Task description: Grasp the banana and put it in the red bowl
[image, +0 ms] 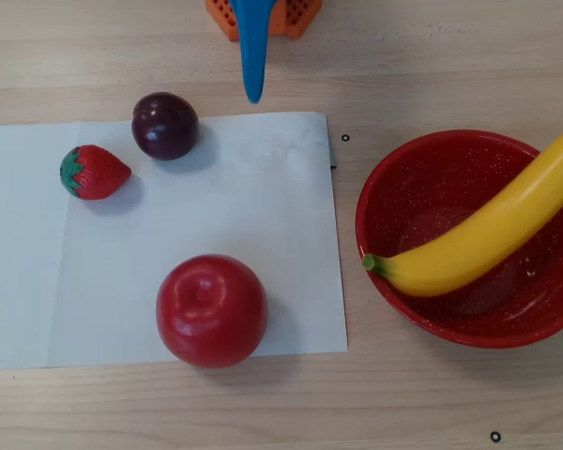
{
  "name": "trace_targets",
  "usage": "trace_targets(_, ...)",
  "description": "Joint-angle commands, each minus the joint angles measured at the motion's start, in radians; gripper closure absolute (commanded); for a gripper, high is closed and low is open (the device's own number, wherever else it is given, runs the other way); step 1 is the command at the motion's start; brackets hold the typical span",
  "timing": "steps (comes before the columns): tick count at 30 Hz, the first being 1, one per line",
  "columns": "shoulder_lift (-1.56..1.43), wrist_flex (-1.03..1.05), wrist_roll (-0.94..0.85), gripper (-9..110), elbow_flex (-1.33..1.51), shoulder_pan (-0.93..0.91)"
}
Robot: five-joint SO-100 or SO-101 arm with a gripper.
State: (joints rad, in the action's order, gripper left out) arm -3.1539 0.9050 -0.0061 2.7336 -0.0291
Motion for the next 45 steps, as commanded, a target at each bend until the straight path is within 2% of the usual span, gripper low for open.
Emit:
trace_targets(1, -0.066, -0.146, -0.009, 101, 0.034, 0.009)
trace_targets(13, -0.138, -0.526, -0.029, 101, 0.39, -0.003)
trace_targets(21, -0.14, -0.222, -0.127, 101, 0.407, -0.009)
trace_targets(30, -0.14, -0.011, -0.183, 101, 0.407, -0.003)
trace_targets(45, -0.138, 0.015, -0.187, 100, 0.407, -0.003)
